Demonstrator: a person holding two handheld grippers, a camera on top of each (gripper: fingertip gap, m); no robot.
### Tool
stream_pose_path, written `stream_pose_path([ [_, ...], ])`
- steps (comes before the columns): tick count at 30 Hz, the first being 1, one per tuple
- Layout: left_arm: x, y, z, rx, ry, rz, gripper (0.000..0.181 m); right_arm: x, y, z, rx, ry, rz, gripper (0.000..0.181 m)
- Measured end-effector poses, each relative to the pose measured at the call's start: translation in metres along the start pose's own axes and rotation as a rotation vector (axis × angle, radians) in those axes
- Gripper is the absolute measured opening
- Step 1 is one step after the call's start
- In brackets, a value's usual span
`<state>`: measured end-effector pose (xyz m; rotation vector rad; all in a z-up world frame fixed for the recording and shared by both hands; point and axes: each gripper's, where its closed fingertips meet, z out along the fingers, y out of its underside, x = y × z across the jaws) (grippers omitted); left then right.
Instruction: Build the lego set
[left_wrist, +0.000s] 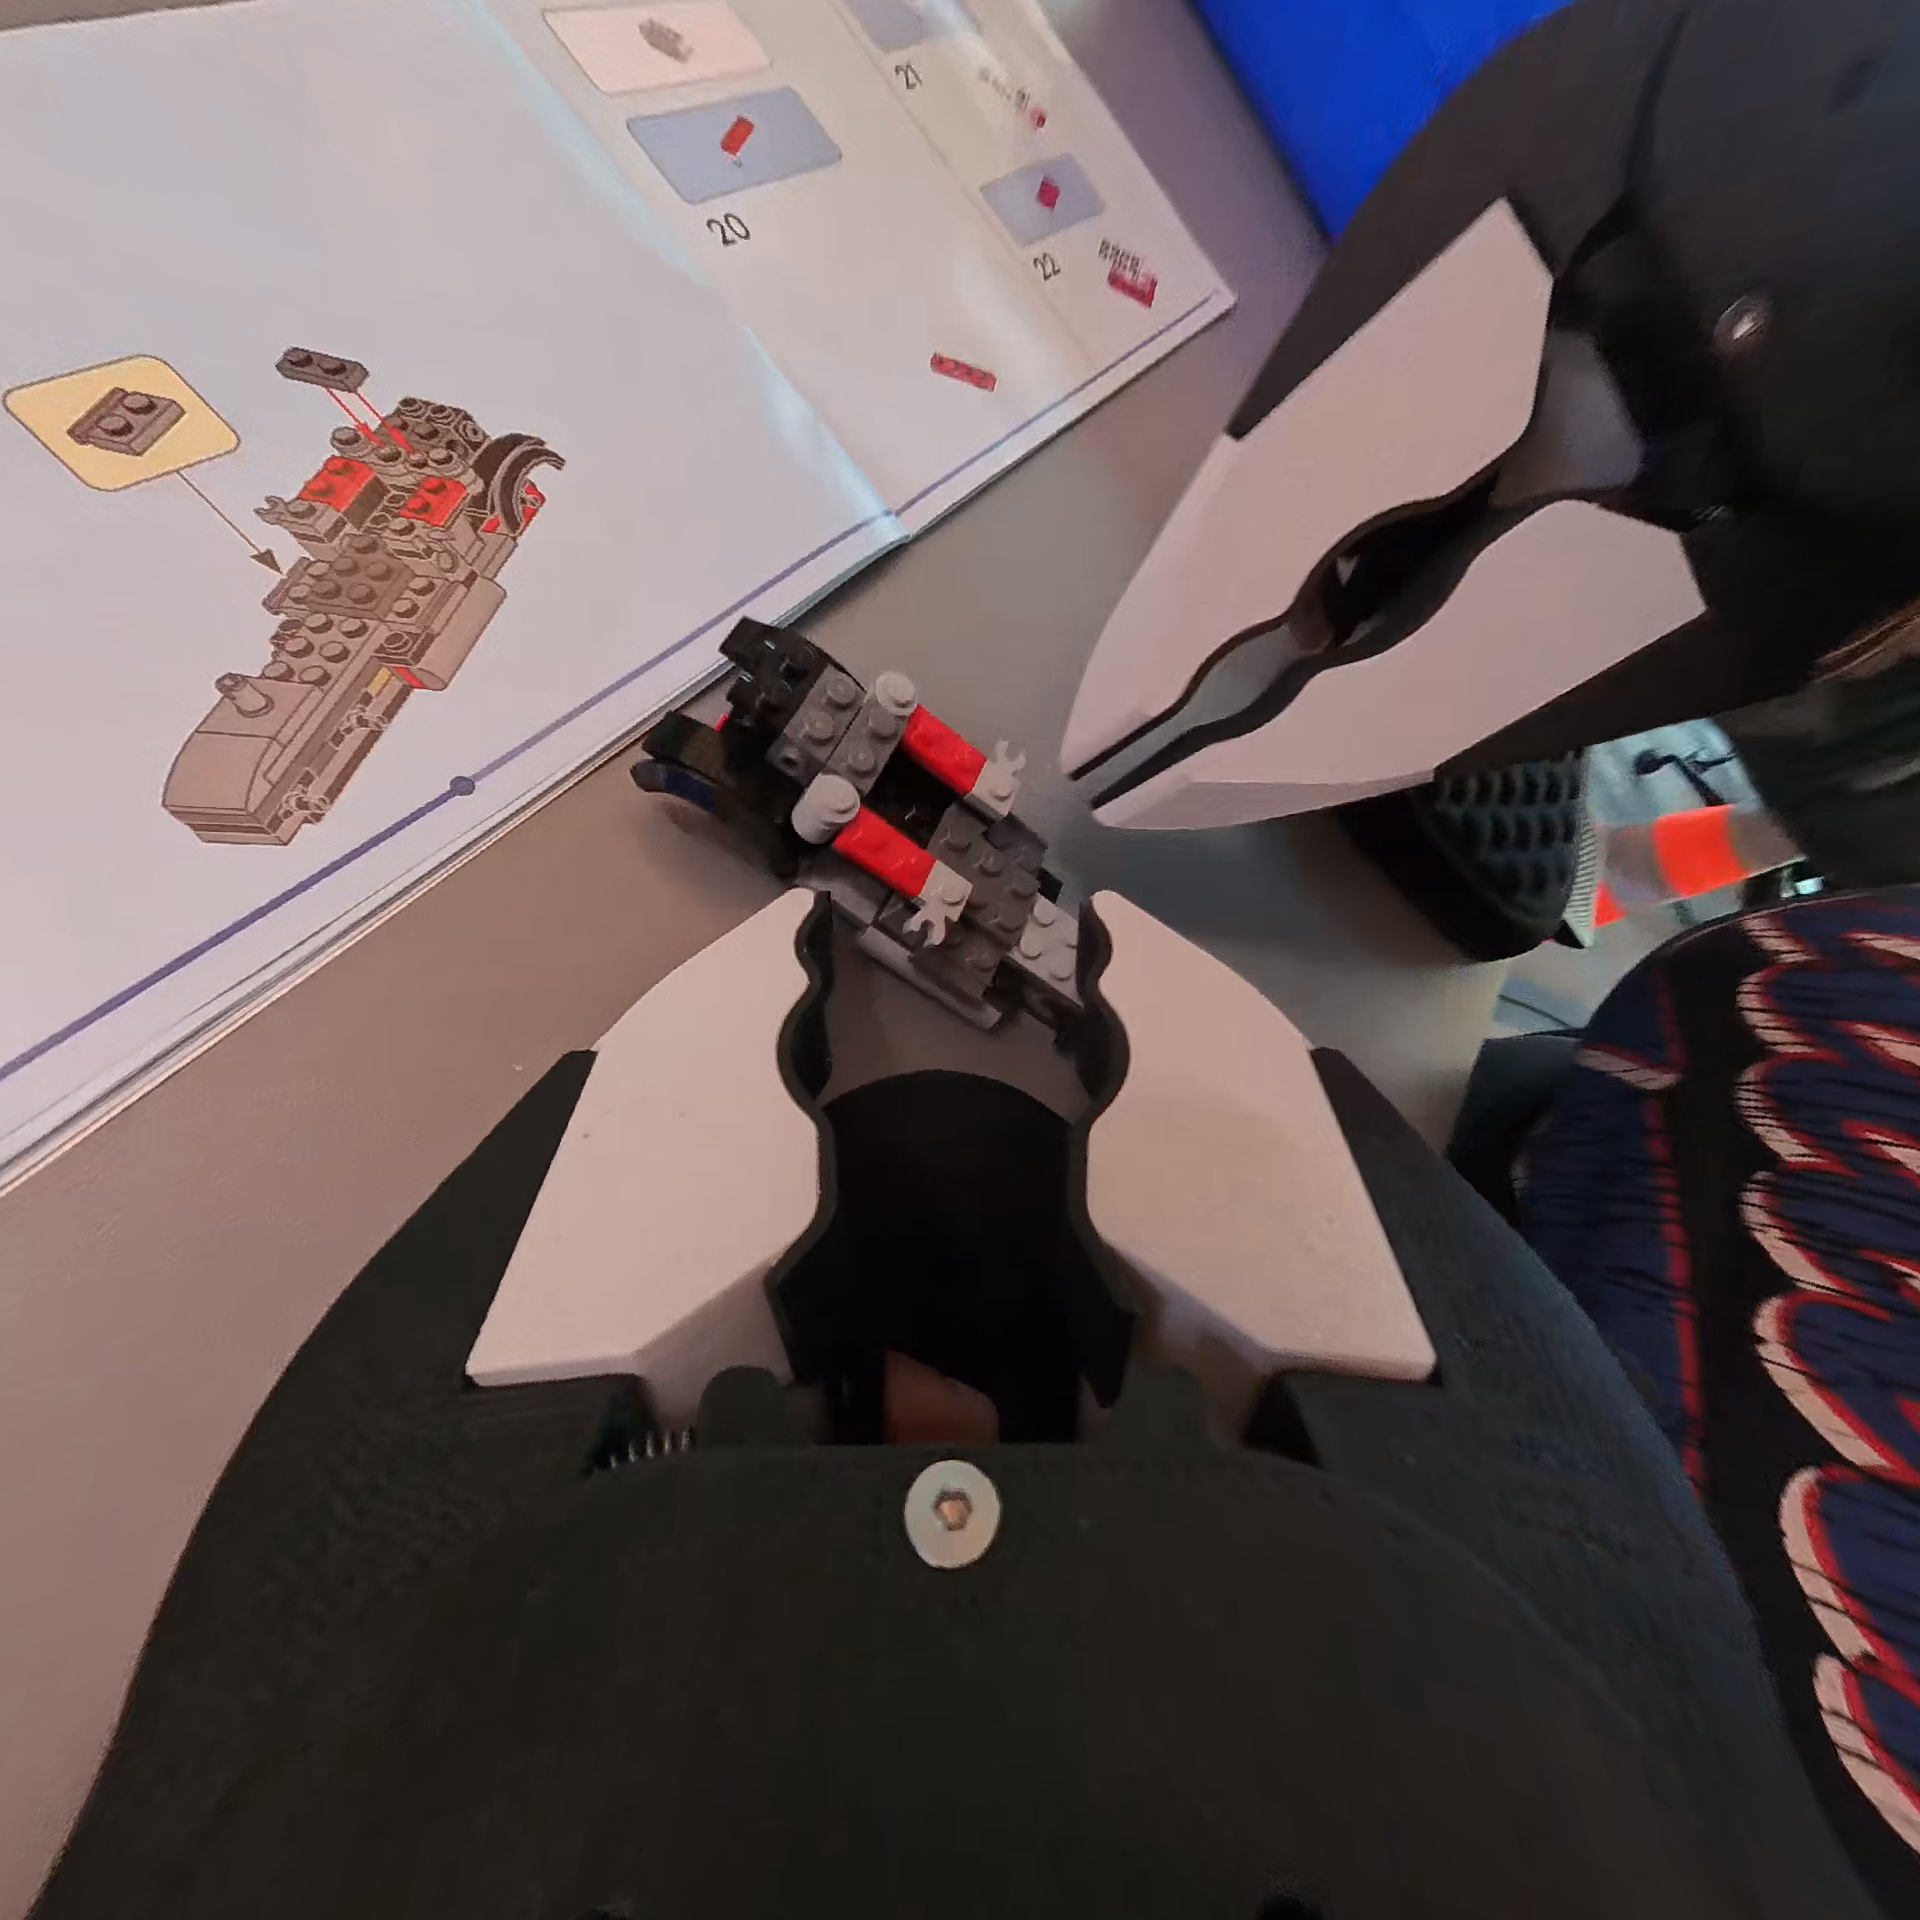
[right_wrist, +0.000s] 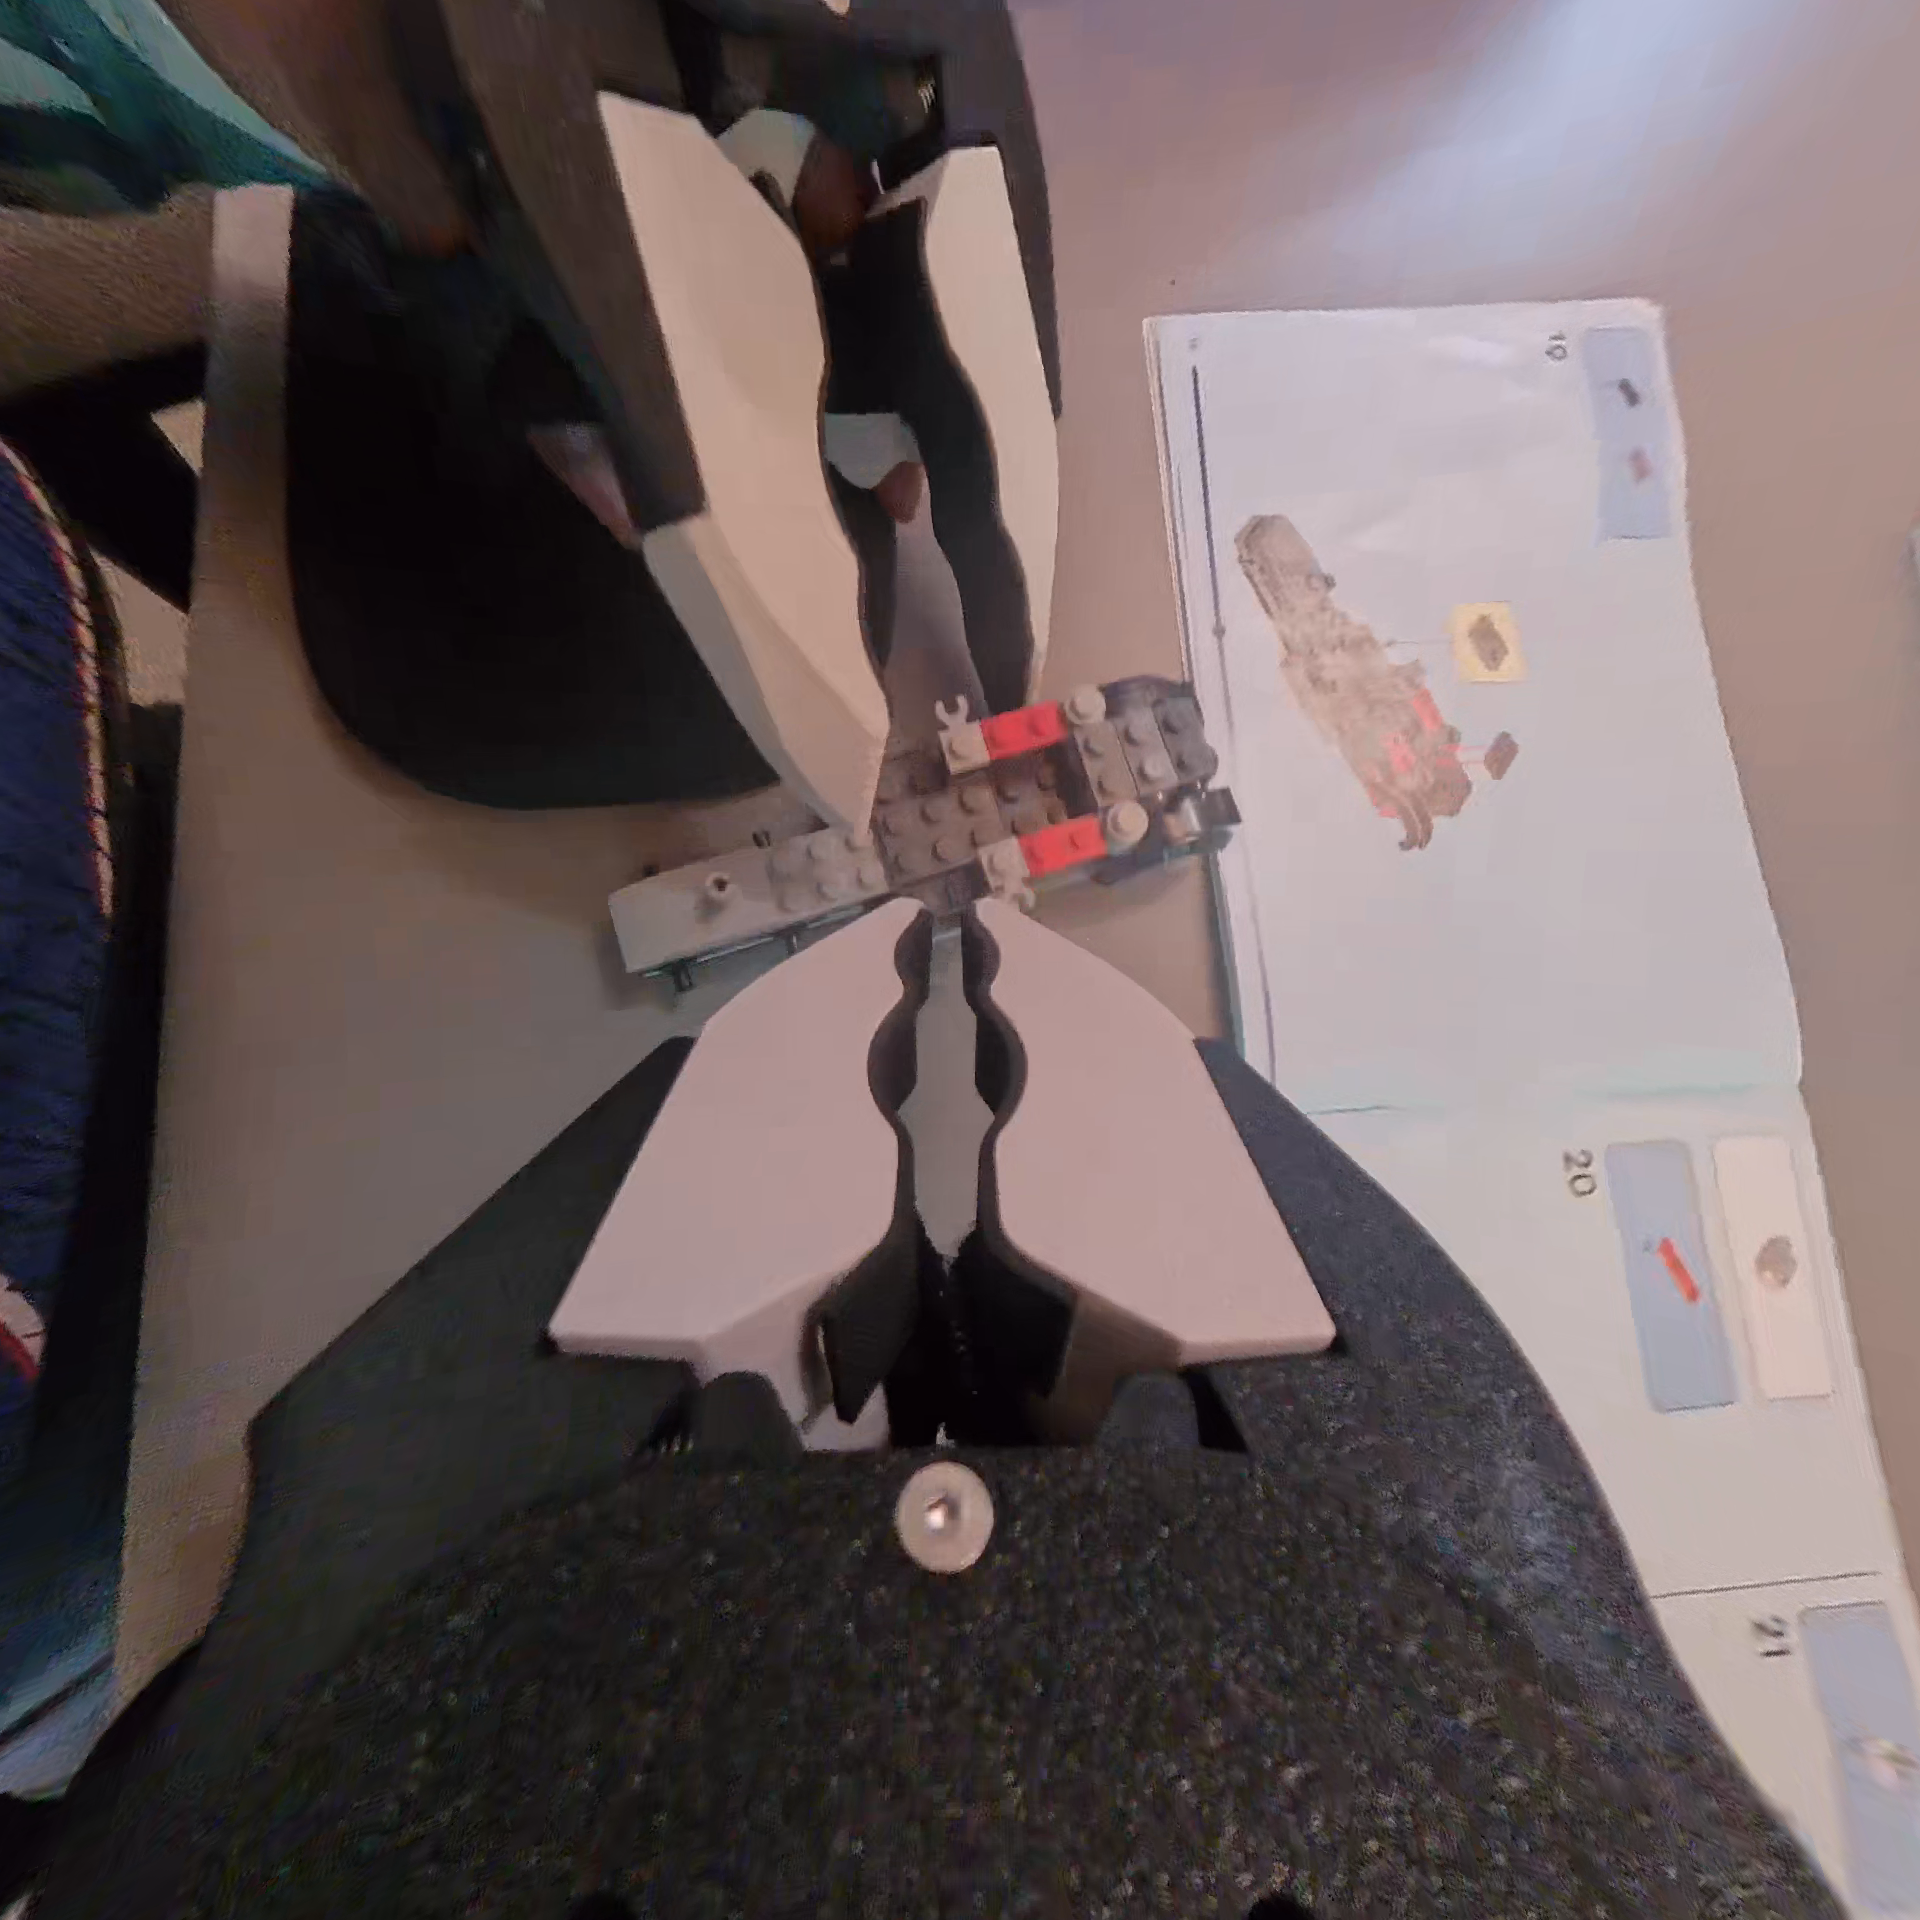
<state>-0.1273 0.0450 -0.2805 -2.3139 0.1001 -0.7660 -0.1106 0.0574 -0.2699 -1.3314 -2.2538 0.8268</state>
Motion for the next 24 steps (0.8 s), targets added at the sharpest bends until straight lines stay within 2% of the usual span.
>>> stream_pose_path([
  [4,-0.004,0.004,-0.003,-0.033,-0.042,0.027,0.042,0.000,0.008,0.002,0.092,-0.018,0.134,0.005],
  [7,-0.010,0.008,-0.005,-0.052,-0.107,0.051,0.028,0.006,0.010,0.006,0.161,-0.048,0.309,0.004],
  [9,-0.008,0.009,-0.005,-0.052,-0.094,0.063,0.022,0.003,0.007,0.007,0.210,-0.121,0.373,0.004],
  [14,-0.003,0.011,-0.004,-0.058,-0.057,0.084,0.009,0.002,0.012,0.009,0.199,-0.127,0.318,0.006],
  [24,-0.003,0.010,-0.001,-0.063,-0.048,0.054,0.007,0.004,0.010,0.014,0.201,-0.152,0.376,0.004],
])
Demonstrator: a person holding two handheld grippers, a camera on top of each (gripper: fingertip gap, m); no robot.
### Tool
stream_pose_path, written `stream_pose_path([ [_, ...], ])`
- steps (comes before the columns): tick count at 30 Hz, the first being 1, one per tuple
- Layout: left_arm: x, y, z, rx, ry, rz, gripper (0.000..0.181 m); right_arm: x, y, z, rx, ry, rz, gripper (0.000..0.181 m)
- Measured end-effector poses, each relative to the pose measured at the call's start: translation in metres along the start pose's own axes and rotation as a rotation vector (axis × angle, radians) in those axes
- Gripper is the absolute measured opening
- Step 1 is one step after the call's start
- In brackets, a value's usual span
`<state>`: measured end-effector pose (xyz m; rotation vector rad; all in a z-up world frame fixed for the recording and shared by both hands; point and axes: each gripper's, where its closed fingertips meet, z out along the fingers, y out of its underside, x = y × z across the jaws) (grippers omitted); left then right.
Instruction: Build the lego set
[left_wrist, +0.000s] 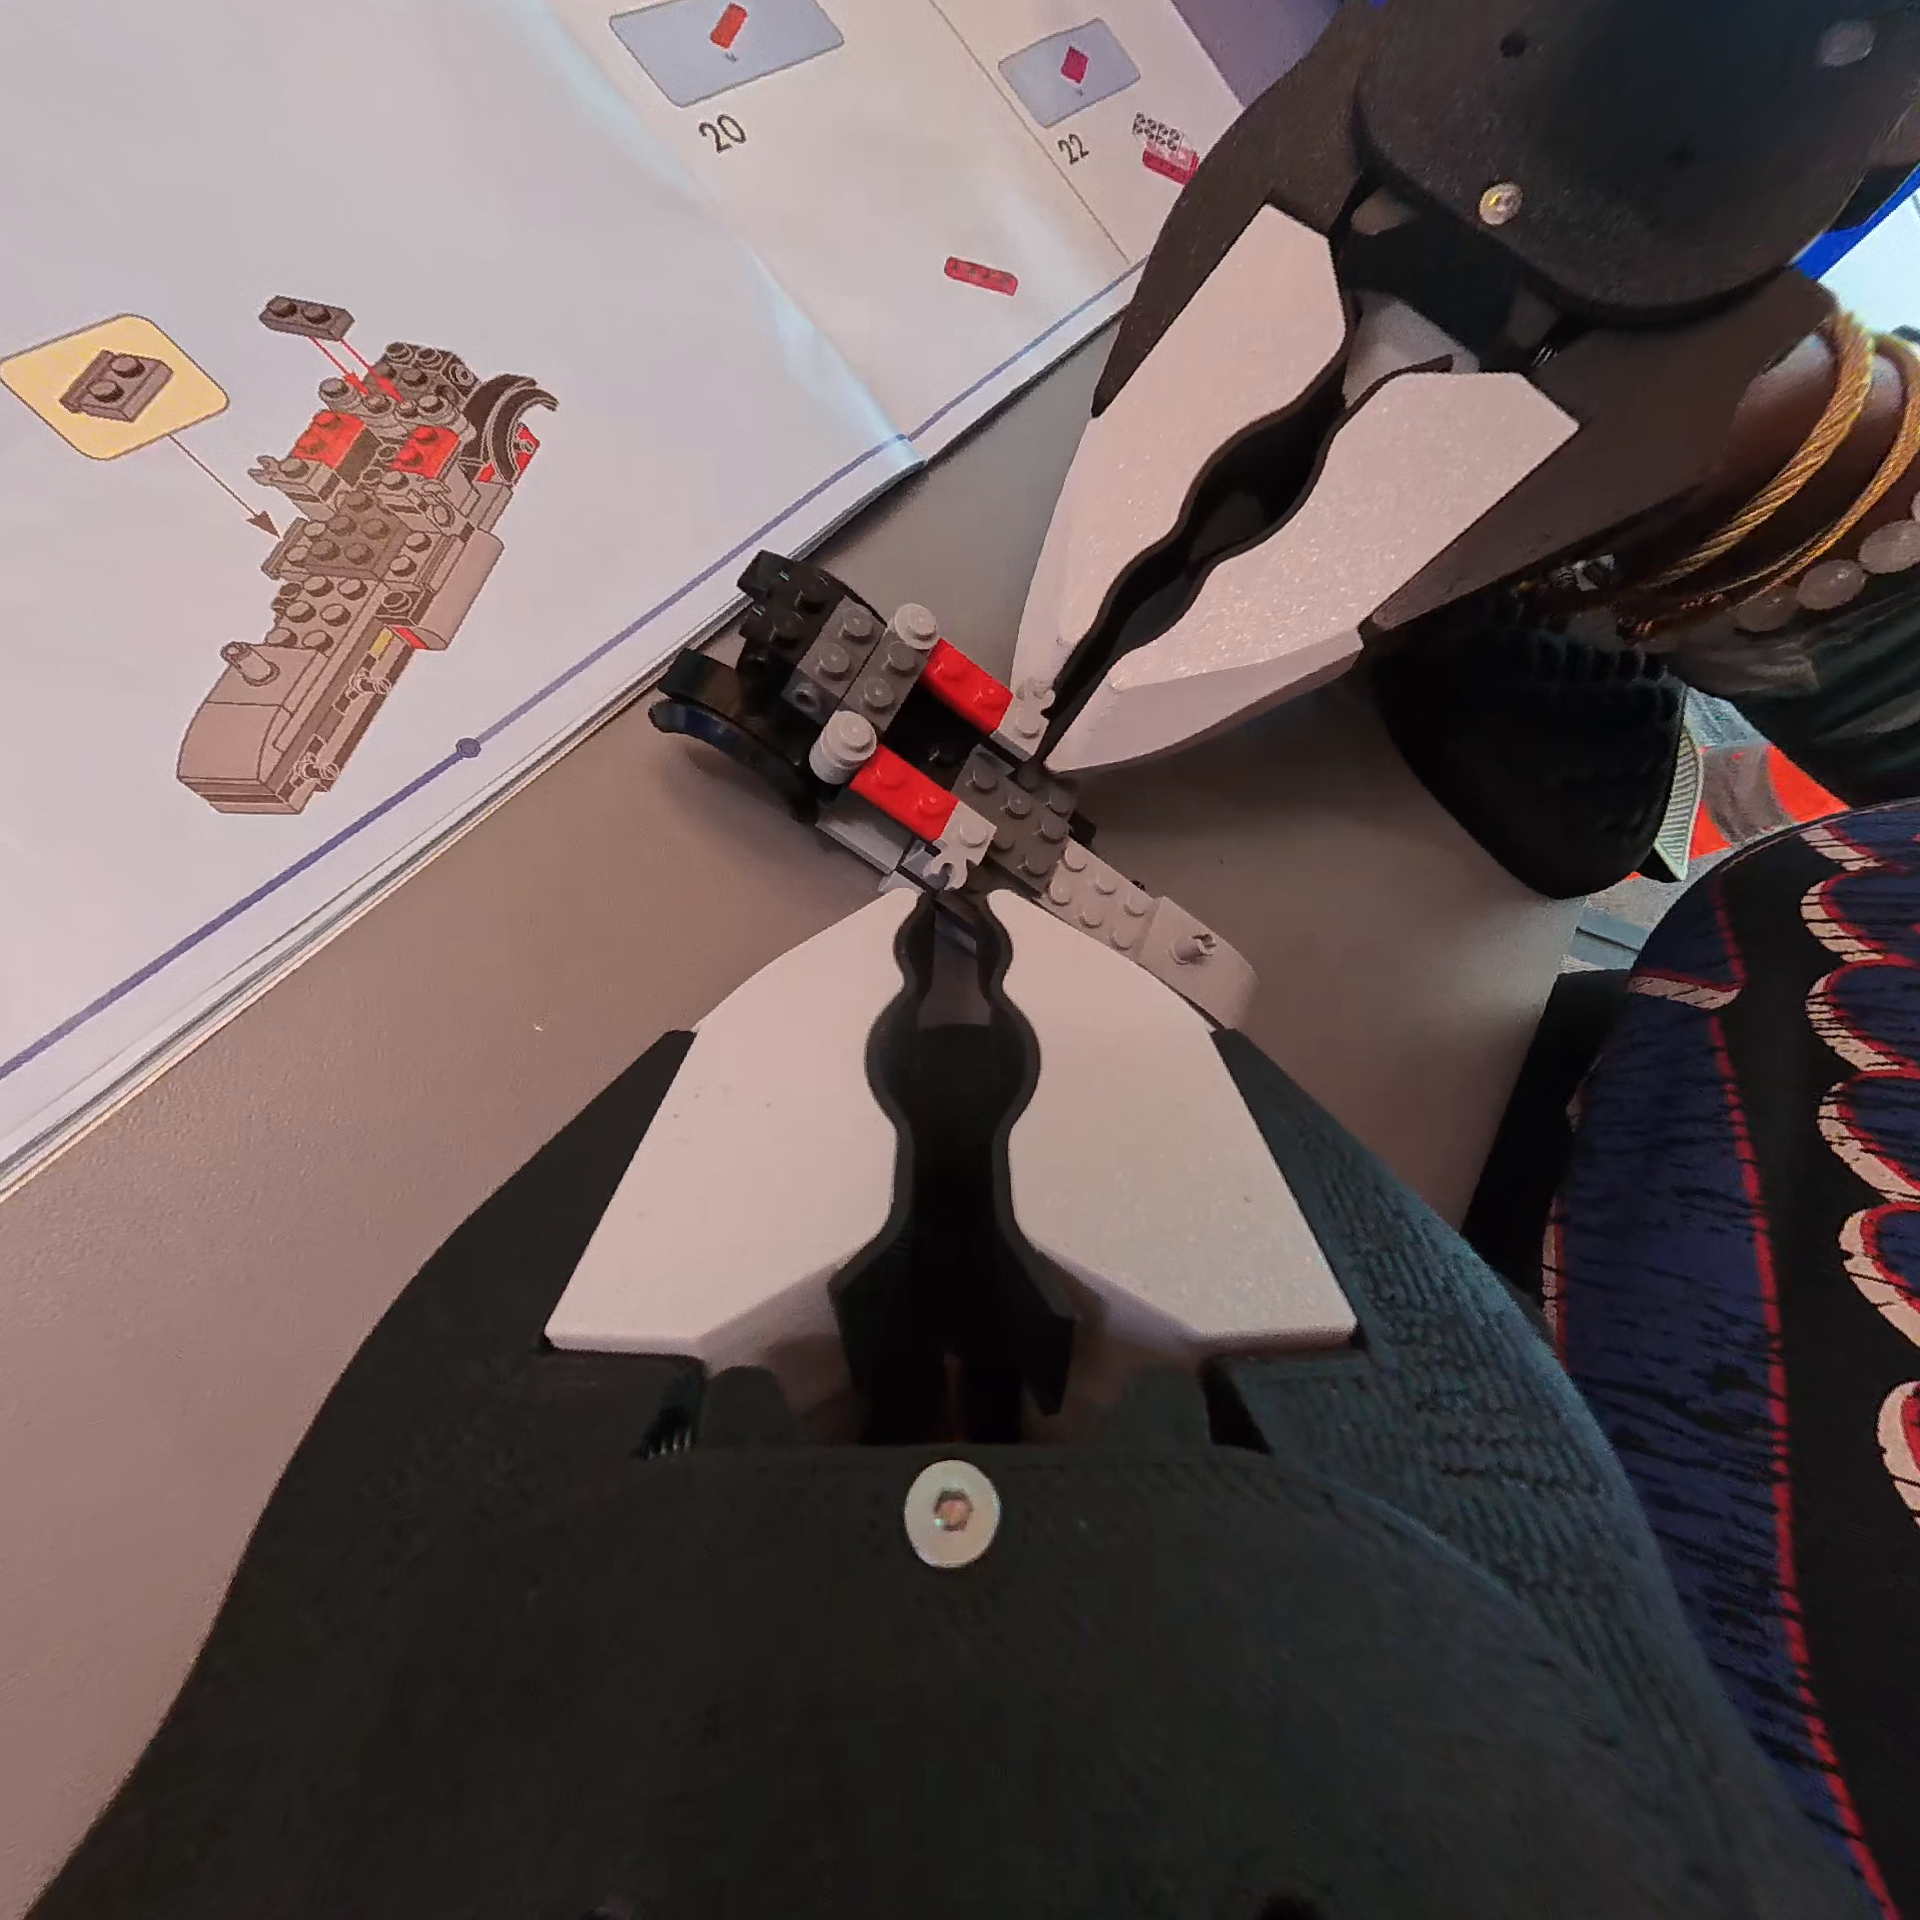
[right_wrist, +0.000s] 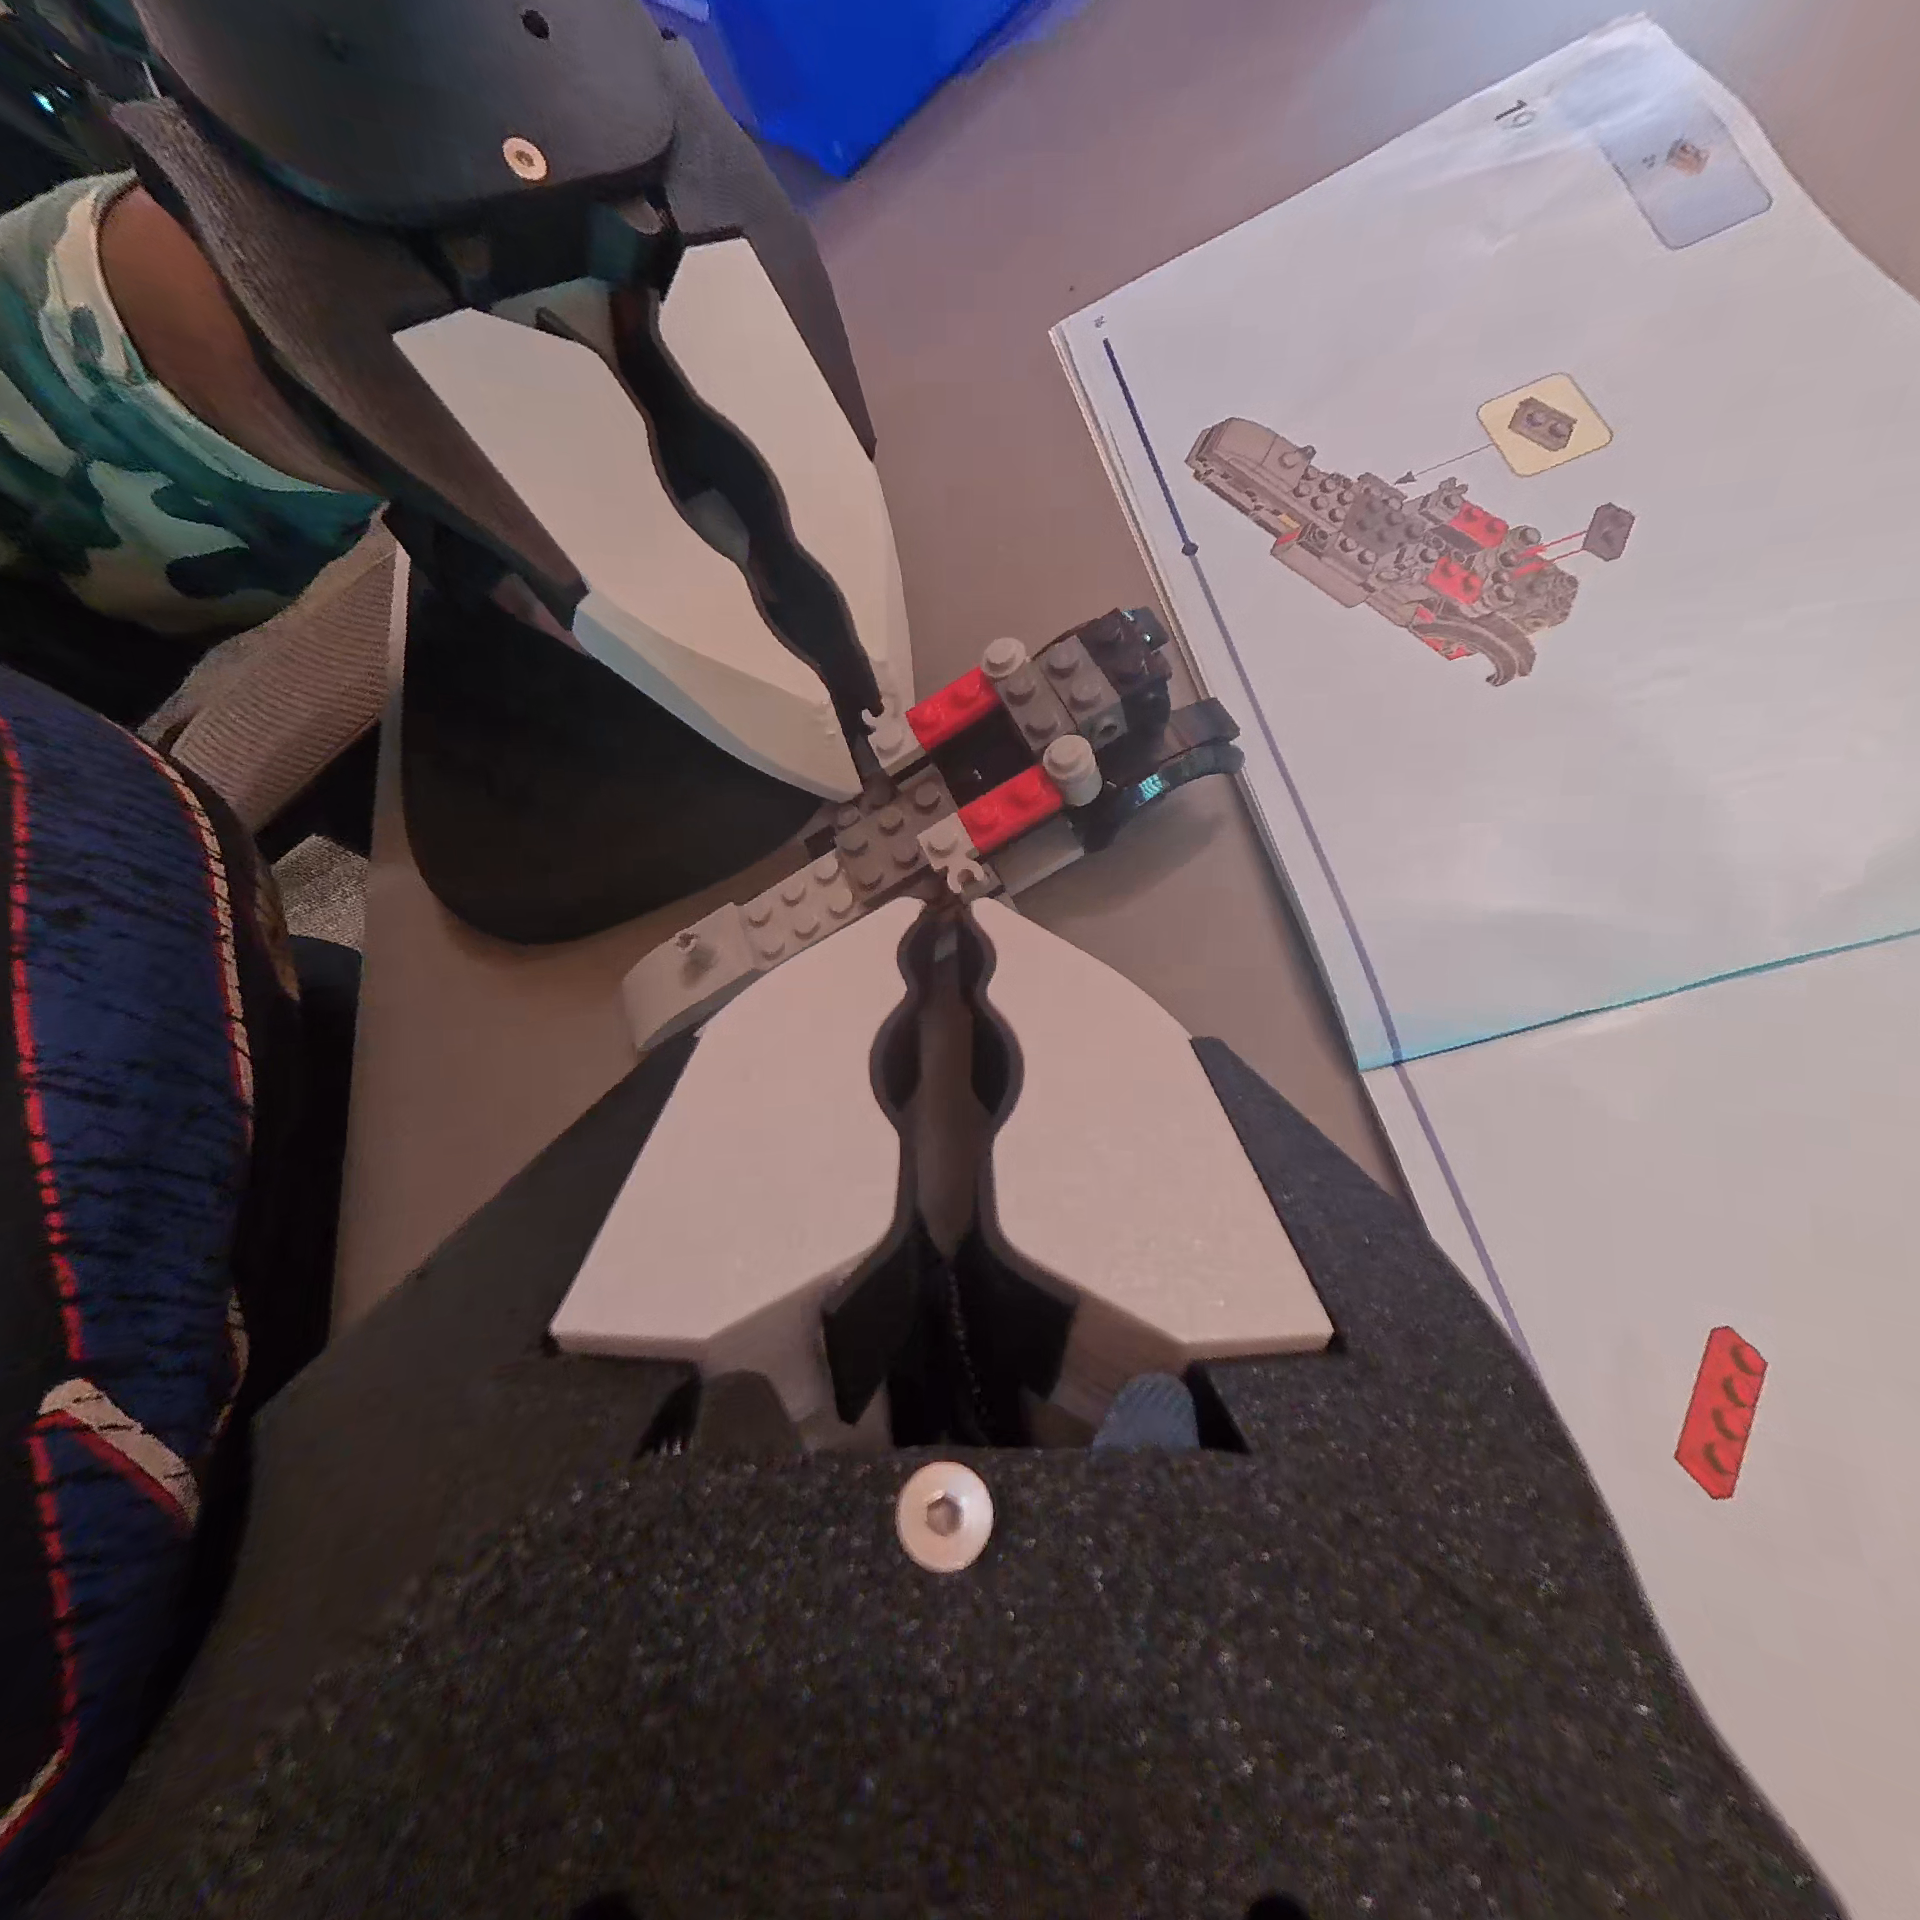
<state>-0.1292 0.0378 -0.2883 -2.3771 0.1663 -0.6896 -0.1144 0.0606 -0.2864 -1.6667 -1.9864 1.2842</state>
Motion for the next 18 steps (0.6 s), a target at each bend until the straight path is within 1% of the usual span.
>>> stream_pose_path([
  [5,0.000,-0.001,0.000,0.005,-0.009,0.007,0.006,0.000,0.000,0.000,-0.002,0.057,-0.010,0.004],
  [8,0.000,-0.001,0.000,0.000,-0.014,0.004,0.006,0.001,0.000,0.000,-0.032,0.093,-0.047,0.004],
  [11,-0.001,-0.001,0.000,-0.001,-0.018,-0.001,0.006,-0.004,-0.003,-0.004,0.000,0.103,-0.154,0.002],
  [14,0.002,-0.006,-0.005,0.050,-0.001,0.024,0.008,-0.009,-0.005,-0.007,0.024,0.109,-0.301,0.000],
  [16,0.008,-0.010,-0.010,0.092,0.025,0.089,0.008,-0.010,-0.009,-0.008,0.027,0.117,-0.379,0.000],
  [18,0.013,-0.013,-0.013,0.115,0.024,0.181,0.006,-0.010,-0.007,-0.006,-0.006,0.112,-0.426,0.000],
])
